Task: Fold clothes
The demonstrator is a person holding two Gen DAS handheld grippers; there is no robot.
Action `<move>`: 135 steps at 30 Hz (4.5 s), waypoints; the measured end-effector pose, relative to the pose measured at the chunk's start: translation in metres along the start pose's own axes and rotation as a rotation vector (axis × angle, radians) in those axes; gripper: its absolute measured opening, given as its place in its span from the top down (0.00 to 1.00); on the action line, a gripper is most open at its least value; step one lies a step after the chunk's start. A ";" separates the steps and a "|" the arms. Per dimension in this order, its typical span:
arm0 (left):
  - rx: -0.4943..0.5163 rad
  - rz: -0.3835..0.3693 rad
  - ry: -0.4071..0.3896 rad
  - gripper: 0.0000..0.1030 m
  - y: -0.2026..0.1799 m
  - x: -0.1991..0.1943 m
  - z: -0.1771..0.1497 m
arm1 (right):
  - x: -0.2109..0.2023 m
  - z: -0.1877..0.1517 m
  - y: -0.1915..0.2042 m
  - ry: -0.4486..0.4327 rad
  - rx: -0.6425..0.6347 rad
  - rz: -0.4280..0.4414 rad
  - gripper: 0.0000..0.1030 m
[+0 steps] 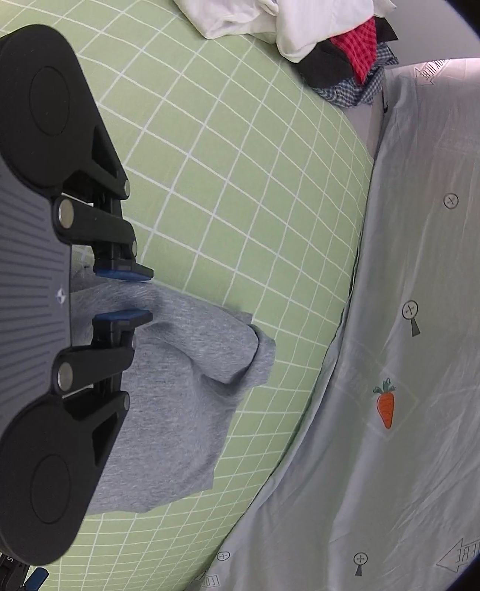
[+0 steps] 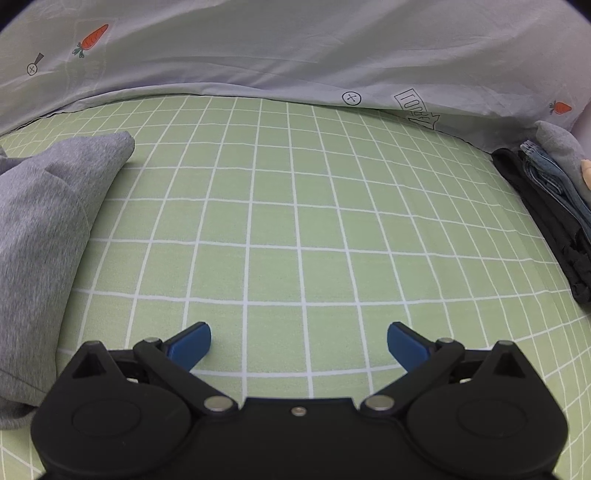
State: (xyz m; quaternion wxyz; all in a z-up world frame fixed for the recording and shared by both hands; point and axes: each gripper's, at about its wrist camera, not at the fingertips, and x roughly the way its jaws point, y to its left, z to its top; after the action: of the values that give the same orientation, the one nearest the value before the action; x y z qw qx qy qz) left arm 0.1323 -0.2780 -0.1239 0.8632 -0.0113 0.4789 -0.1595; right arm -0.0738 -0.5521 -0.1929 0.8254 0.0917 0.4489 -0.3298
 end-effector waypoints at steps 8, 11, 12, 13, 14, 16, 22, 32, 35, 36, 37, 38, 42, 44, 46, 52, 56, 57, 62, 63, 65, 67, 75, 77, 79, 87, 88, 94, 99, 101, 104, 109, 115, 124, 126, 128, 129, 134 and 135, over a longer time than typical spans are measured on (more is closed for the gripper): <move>0.028 -0.039 -0.007 0.37 0.010 -0.007 -0.006 | -0.011 0.034 0.025 -0.044 0.063 0.121 0.00; 0.083 -0.055 0.037 0.36 0.008 0.005 -0.006 | -0.017 0.048 0.040 -0.059 0.077 0.167 0.00; 0.097 -0.071 0.055 0.36 0.008 0.009 -0.006 | -0.019 0.051 0.046 -0.065 0.076 0.182 0.00; 0.110 -0.087 0.074 0.35 0.008 0.013 -0.006 | -0.021 0.055 0.053 -0.072 0.072 0.199 0.00; 0.126 -0.097 0.087 0.33 0.007 0.016 -0.005 | -0.023 0.058 0.060 -0.076 0.067 0.215 0.00; 0.161 -0.101 0.100 0.29 0.006 0.024 -0.004 | -0.025 0.063 0.072 -0.077 0.055 0.248 0.00; 0.258 -0.118 0.142 0.25 0.004 0.046 0.000 | -0.016 0.070 0.104 -0.023 0.060 0.329 0.00; 0.239 -0.200 0.159 0.25 0.010 0.065 0.000 | 0.003 0.072 0.117 0.074 0.161 0.436 0.26; 0.205 -0.219 0.144 0.34 0.009 0.063 -0.004 | 0.000 0.070 0.117 0.065 0.163 0.489 0.56; 0.184 -0.233 0.144 0.46 0.008 0.062 -0.005 | -0.002 0.070 0.118 0.056 0.153 0.489 0.60; 0.152 -0.254 0.152 0.59 0.008 0.062 -0.007 | -0.005 0.069 0.118 0.046 0.143 0.490 0.70; 0.116 -0.262 0.152 0.60 0.008 0.062 -0.009 | -0.008 0.068 0.119 0.037 0.134 0.490 0.77; 0.073 -0.278 0.138 0.78 -0.004 0.049 -0.015 | -0.024 0.064 0.103 0.009 0.139 0.501 0.82; 0.082 -0.312 0.138 0.80 -0.018 0.039 -0.020 | -0.036 0.059 0.089 -0.023 0.117 0.479 0.82; 0.142 -0.339 0.121 0.80 -0.044 0.025 -0.029 | -0.049 0.053 0.068 -0.052 0.117 0.459 0.83; 0.289 -0.434 0.098 0.80 -0.133 -0.010 -0.065 | -0.083 0.028 -0.027 -0.127 0.178 0.381 0.83; 0.375 -0.483 0.090 0.80 -0.203 -0.028 -0.109 | -0.093 0.006 -0.106 -0.147 0.225 0.338 0.83; 0.391 -0.497 0.092 0.80 -0.222 -0.033 -0.122 | -0.095 -0.001 -0.128 -0.150 0.227 0.323 0.83; 0.462 -0.548 0.122 0.80 -0.321 -0.052 -0.188 | -0.096 -0.031 -0.234 -0.133 0.237 0.253 0.83; 0.469 -0.560 0.131 0.80 -0.341 -0.055 -0.202 | -0.097 -0.038 -0.259 -0.123 0.244 0.240 0.83; 0.490 -0.580 0.142 0.80 -0.380 -0.061 -0.231 | -0.098 -0.050 -0.303 -0.106 0.248 0.217 0.83; 0.515 -0.597 0.145 0.80 -0.417 -0.068 -0.260 | -0.097 -0.064 -0.347 -0.089 0.239 0.195 0.83; 0.526 -0.632 0.218 0.80 -0.535 -0.076 -0.369 | -0.076 -0.109 -0.495 0.009 0.136 0.097 0.83; 0.538 -0.640 0.202 0.80 -0.556 -0.081 -0.391 | -0.070 -0.118 -0.521 0.021 0.114 0.065 0.83; 0.544 -0.650 0.198 0.79 -0.575 -0.084 -0.409 | -0.063 -0.123 -0.543 0.026 0.114 0.034 0.83; 0.572 -0.573 0.219 0.66 -0.607 -0.079 -0.438 | -0.044 -0.137 -0.577 0.047 0.121 -0.138 0.64; 0.561 -0.568 0.230 0.61 -0.603 -0.077 -0.435 | -0.047 -0.138 -0.573 0.034 0.116 -0.186 0.51; 0.591 -0.561 0.210 0.36 -0.579 -0.081 -0.410 | -0.086 -0.156 -0.547 -0.105 0.262 -0.279 0.19; 0.685 -0.547 0.169 0.27 -0.565 -0.087 -0.400 | -0.089 -0.190 -0.528 -0.078 0.403 -0.223 0.18; 0.698 -0.553 0.165 0.27 -0.558 -0.088 -0.395 | -0.083 -0.194 -0.515 -0.054 0.317 -0.281 0.14; 0.716 -0.562 0.116 0.27 -0.543 -0.096 -0.381 | -0.084 -0.189 -0.511 -0.051 0.287 -0.307 0.14; 0.759 -0.630 -0.070 0.17 -0.507 -0.130 -0.349 | -0.124 -0.177 -0.502 -0.184 0.418 -0.313 0.07; 0.722 -0.709 -0.307 0.00 -0.453 -0.173 -0.303 | -0.180 -0.168 -0.450 -0.358 0.543 -0.289 0.00; 0.726 -0.717 -0.393 0.00 -0.361 -0.213 -0.267 | -0.242 -0.171 -0.328 -0.414 0.499 -0.284 0.00; 0.733 -0.700 -0.358 0.00 -0.340 -0.215 -0.261 | -0.251 -0.172 -0.302 -0.379 0.506 -0.285 0.00; 0.749 -0.684 -0.334 0.00 -0.321 -0.216 -0.257 | -0.258 -0.173 -0.279 -0.345 0.492 -0.290 0.00; 0.757 -0.678 -0.325 0.00 -0.311 -0.216 -0.255 | -0.261 -0.176 -0.268 -0.334 0.494 -0.285 0.00; 0.786 -0.682 -0.286 0.00 -0.265 -0.216 -0.248 | -0.275 -0.195 -0.216 -0.286 0.567 -0.236 0.00; 0.795 -0.683 -0.277 0.00 -0.255 -0.216 -0.247 | -0.276 -0.200 -0.205 -0.276 0.579 -0.236 0.00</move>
State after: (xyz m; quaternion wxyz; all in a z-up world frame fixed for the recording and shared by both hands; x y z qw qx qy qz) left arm -0.2462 -0.4254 -0.0363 0.7551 0.1405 0.2324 -0.5968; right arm -0.4432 -0.4919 -0.0577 0.7744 0.2242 0.2283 -0.5459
